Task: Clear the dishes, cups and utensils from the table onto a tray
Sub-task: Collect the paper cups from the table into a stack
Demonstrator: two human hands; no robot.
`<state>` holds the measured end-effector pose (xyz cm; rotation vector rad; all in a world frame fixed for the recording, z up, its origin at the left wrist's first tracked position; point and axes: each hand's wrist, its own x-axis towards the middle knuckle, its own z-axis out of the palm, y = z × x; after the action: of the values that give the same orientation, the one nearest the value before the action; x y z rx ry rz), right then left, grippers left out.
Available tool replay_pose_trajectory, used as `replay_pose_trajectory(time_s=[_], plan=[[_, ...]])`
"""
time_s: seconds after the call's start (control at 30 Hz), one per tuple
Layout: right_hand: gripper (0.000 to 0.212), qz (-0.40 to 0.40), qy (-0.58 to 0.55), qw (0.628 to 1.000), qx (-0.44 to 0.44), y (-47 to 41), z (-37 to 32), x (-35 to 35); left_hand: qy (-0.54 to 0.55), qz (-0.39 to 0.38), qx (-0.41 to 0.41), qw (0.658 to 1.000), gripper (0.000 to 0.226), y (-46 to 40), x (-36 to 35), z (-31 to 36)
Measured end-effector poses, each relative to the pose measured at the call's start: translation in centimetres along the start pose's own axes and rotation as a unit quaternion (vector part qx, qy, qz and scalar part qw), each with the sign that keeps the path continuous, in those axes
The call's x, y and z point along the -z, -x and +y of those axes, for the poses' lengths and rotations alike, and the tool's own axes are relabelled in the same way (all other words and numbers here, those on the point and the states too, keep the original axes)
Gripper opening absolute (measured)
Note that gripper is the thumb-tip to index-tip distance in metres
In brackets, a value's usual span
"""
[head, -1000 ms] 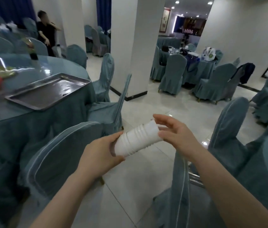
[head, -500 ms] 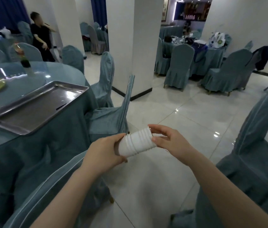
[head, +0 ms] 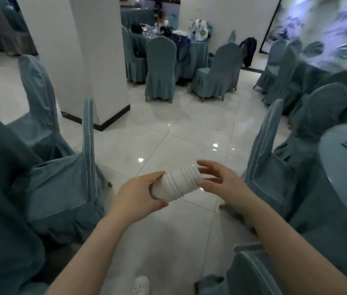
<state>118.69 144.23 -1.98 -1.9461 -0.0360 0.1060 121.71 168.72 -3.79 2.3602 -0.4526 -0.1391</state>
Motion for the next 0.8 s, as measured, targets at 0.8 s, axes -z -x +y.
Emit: replay_pose_trajectory(time_s=[0.8], plan=[[0.053,0.155,-0.038,0.983,-0.09,-37.2,6.9,20.6,-0.065,-0.091,-0.152,0.982,0.071,-50.1,-4.1,3.5]])
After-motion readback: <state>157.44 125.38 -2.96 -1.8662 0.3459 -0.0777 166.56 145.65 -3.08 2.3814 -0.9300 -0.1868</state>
